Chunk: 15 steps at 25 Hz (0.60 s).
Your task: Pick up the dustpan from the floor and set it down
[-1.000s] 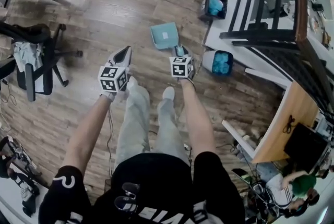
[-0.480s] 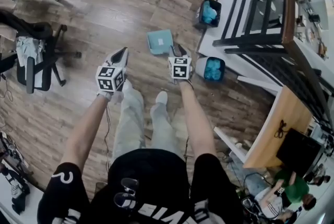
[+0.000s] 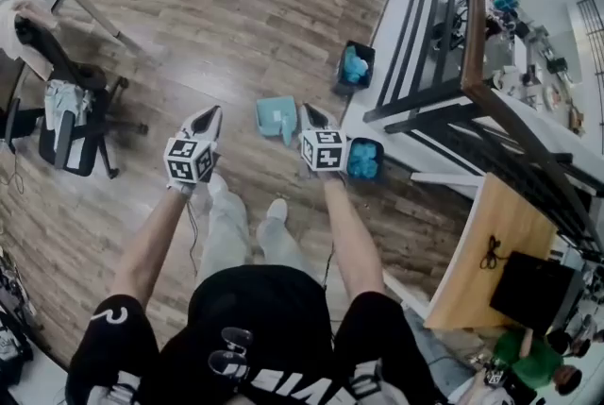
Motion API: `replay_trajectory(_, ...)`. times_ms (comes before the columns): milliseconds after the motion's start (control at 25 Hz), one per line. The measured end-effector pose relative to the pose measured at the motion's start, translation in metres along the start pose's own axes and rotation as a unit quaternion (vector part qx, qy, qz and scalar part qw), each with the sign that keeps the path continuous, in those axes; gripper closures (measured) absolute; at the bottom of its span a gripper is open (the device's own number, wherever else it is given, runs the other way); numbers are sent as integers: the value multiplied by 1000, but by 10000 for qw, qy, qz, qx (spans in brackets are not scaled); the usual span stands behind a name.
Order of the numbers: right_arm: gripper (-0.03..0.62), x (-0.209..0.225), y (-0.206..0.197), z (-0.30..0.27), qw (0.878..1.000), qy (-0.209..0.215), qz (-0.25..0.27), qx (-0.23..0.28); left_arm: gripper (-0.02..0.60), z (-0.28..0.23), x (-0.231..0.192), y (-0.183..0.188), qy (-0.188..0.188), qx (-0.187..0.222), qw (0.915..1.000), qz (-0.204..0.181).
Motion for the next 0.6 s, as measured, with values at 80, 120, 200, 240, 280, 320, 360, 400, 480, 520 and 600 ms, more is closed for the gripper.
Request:
replay_trajectory(80,599,-3,12,27,9996,124,114,206,583,10,11,21,66,149,9998,-61)
replay_trajectory(120,599,-5,18,40,9990,168,234,329,583,15,16,30,106,230,9997,-54)
replay_trajectory(200,599,-8,29,66,9975,252,445,494,583,26,26,47,176,360,9992,-10)
replay_trajectory(240,599,-10,34,79,9968,300,504,546,583,31,32,54,196,404,9990,19)
replay_trajectory(280,599,-11,39,92,9961,344,540,608,583,36,39,62,208,442,9988,41)
replay_trajectory(320,599,-10,44,104,9954,373,561,687,583,41,47,68,219,482,9986,53)
replay_trajectory(360,599,-7,48,116,9948,383,566,757,583,45,55,74,230,519,9984,60)
replay_trajectory(400,599,-3,50,126,9945,378,559,796,583,50,62,77,240,548,9982,65)
replay_trajectory(480,599,5,53,143,9944,354,548,829,583,59,76,79,249,573,9980,33)
replay_trajectory(520,599,9,54,150,9942,345,549,853,583,62,82,79,251,569,9981,-16)
replay_trajectory(600,599,17,57,163,9943,325,526,868,583,68,91,79,262,552,9981,-119)
Point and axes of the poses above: the fingertips, and each gripper's own axes: z backward along the fingers, x to its right, y out of its top, the point moved 5 cm from there along z, backward along the fingers, and after that the axes turned 14 degrees about -z, right-handed, at the moved point
